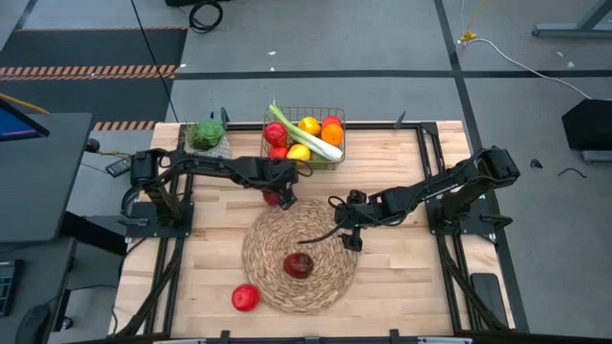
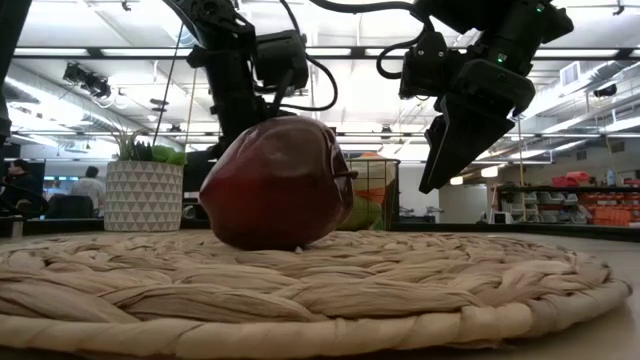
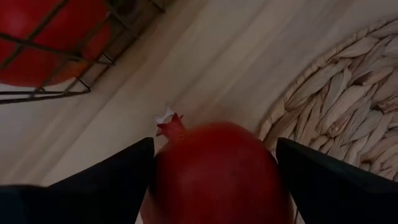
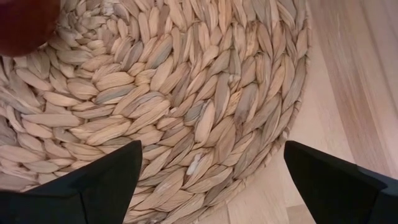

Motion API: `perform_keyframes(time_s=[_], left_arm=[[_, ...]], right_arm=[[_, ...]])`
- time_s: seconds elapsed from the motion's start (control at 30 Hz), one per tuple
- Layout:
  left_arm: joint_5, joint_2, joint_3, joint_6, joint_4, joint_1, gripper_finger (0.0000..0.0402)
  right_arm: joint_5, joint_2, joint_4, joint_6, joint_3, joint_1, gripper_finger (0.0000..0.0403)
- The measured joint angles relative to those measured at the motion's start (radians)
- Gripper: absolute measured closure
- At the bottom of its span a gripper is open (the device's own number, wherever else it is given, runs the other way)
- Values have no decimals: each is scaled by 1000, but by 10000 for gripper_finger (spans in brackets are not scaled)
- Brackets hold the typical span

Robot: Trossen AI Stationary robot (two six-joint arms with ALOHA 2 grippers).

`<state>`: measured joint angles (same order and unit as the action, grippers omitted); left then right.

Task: Build produce basket
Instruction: Put the pomegranate into the wire basket

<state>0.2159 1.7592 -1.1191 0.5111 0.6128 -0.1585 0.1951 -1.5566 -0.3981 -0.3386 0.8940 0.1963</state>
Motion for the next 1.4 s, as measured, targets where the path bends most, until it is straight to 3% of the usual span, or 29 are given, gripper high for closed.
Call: perform_keyframes(time_s=[0.27, 0.47, 0.77, 0.93, 1.2, 1.4], left_arm=[[-21, 3, -78, -103, 77, 1, 67], [-7, 4, -129, -111, 146, 5, 109], [-2, 3, -202, -97, 512, 32, 149], [8, 3, -182, -75, 650, 70, 146], [12, 0, -115, -55, 732, 161, 143], [12, -80, -71, 37, 778, 247, 143]], right_arm=[[1, 0, -1, 0, 0, 0, 6], [2, 0, -9, 0, 0, 0, 6], [2, 0, -10, -2, 0, 0, 6], [2, 0, -10, -2, 0, 1, 6], [2, 0, 18, -1, -29, 15, 6], [2, 0, 80, -5, -113, 11, 6]])
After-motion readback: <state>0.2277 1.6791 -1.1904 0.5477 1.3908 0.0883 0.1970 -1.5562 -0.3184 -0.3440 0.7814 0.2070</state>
